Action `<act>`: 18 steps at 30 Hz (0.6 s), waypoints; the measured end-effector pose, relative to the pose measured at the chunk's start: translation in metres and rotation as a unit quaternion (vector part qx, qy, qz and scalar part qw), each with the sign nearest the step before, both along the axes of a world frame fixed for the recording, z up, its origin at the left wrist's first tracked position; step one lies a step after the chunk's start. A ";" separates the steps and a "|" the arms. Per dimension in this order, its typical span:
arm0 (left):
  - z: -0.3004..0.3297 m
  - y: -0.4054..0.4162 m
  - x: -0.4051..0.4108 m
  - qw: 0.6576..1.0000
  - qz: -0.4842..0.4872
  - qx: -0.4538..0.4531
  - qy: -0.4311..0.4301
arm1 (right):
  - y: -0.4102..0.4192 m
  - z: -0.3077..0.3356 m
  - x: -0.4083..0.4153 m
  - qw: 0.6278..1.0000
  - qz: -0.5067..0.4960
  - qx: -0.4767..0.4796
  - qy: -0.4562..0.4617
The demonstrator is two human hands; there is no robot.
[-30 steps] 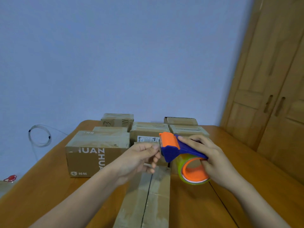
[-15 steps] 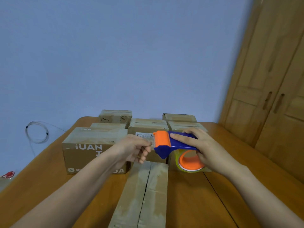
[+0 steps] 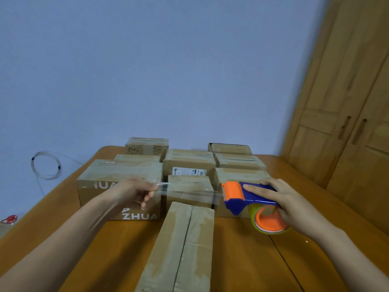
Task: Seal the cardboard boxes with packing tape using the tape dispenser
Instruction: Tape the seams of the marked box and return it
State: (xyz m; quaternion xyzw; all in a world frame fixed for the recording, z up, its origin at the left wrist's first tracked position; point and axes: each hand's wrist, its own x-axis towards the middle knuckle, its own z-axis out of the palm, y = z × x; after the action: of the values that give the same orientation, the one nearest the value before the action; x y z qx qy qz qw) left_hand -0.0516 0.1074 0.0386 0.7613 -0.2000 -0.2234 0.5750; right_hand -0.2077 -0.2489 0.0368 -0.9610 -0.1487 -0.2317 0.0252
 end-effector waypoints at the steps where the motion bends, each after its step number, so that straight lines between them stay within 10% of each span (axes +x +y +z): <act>1: -0.001 0.002 0.003 1.000 -0.003 0.003 -0.005 | -0.003 -0.001 -0.002 1.000 -0.006 -0.004 0.002; 18: -0.037 -0.018 0.014 0.999 0.009 -0.035 -0.023 | 0.003 -0.011 -0.003 0.994 -0.046 -0.098 -0.019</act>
State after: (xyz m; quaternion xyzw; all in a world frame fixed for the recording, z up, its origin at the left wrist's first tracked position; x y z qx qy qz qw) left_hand -0.0373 0.0891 0.0014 0.7476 -0.2142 -0.1937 0.5981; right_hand -0.2103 -0.2460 0.0254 -0.9602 -0.1262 -0.2353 -0.0823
